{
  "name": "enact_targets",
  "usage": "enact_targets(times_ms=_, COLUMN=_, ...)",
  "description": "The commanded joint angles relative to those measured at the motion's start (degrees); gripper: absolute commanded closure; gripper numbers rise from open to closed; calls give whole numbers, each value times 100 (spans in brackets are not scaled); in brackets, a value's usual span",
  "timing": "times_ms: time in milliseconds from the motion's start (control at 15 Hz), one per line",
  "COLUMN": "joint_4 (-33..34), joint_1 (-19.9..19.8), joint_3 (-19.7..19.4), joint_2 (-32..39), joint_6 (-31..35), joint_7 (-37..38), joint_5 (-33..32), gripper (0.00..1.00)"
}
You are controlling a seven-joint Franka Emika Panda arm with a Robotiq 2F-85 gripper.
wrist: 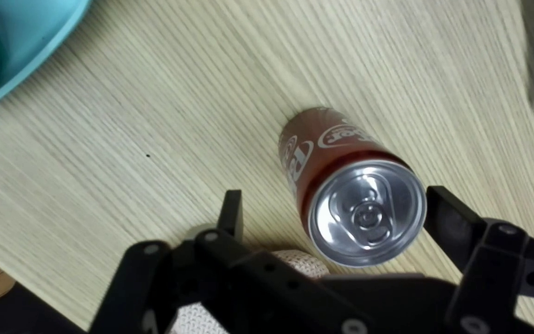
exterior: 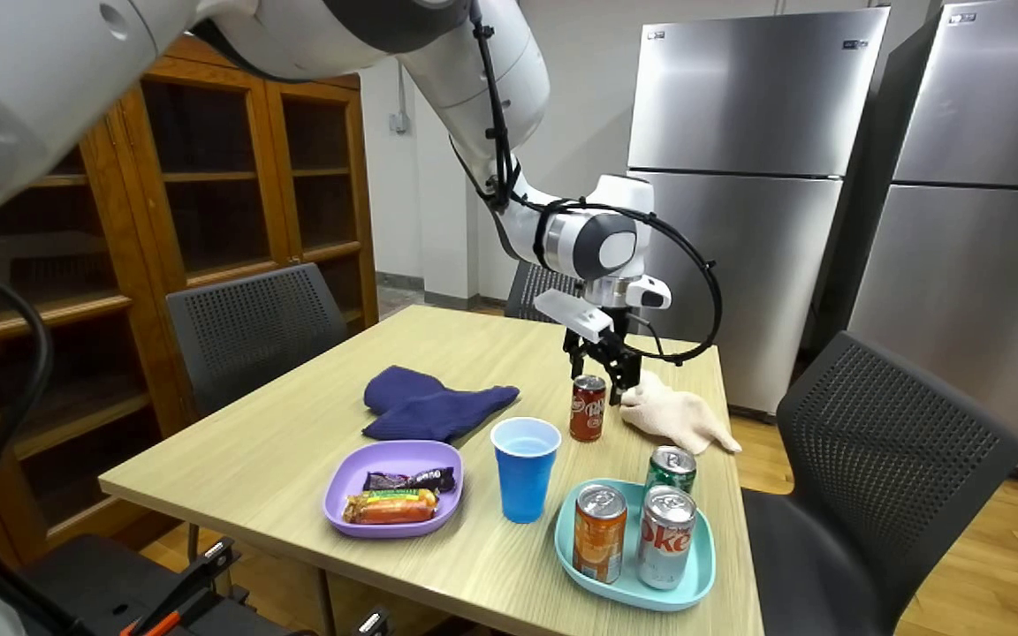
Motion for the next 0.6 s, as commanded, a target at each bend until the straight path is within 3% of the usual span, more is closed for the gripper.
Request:
enact_targets(times_ms=0, joint_4=259, joint_1=89, joint_3=-78, joint_2=134, joint_6=-192, joint_7=258, joint_5=-169, gripper=0)
enact_targets(times_ms=533, joint_4=343, joint_1=124, joint_3=-79, joint_2=230, joint_6=-183, joint_7=312, joint_5=-183, gripper=0)
